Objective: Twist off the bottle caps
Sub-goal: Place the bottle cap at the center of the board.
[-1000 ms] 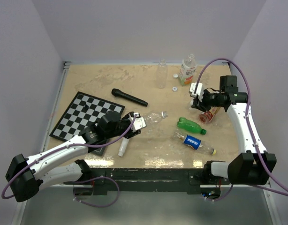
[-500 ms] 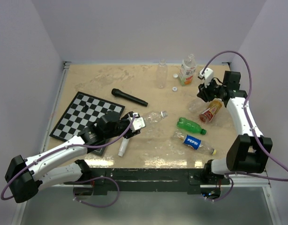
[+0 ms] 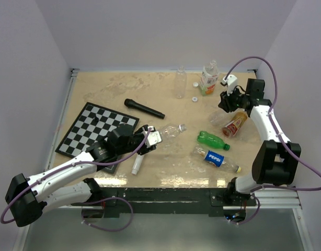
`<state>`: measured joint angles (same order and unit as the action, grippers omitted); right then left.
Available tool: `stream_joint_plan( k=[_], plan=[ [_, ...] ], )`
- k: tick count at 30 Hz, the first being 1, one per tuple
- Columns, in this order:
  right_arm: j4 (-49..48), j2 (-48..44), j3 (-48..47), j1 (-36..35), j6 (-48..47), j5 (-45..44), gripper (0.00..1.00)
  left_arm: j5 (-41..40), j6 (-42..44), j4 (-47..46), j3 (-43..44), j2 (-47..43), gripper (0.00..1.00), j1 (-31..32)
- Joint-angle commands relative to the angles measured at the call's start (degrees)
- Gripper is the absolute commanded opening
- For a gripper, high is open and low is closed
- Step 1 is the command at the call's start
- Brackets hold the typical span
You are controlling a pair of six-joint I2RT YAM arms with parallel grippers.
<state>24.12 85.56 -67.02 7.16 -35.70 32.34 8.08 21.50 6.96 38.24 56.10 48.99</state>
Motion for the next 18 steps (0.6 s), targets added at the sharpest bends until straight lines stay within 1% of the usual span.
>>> stream_joint_plan(
  k=[1, 6, 12, 18],
  plan=[
    [-3.2, 0.8, -1.8, 0.1, 2.0, -0.7, 0.07, -0.3, -1.2, -1.5, 0.7, -1.3, 0.03, -0.1],
    [-4.9, 2.6, -1.9, 0.1, 3.8, -0.2, 0.07, 0.0, -1.1, -1.3, 0.7, -1.2, 0.03, -0.1],
    [-7.9, 6.8, -2.4, 0.0, 8.8, 0.6, 0.08, -0.1, -1.1, -1.4, 0.8, -1.2, 0.03, -0.1],
    [-9.8, 12.0, -4.2, 0.0, 11.4, -1.0, 0.1, 0.2, -1.2, -1.4, 0.8, -1.1, 0.03, -0.1]
  ],
)
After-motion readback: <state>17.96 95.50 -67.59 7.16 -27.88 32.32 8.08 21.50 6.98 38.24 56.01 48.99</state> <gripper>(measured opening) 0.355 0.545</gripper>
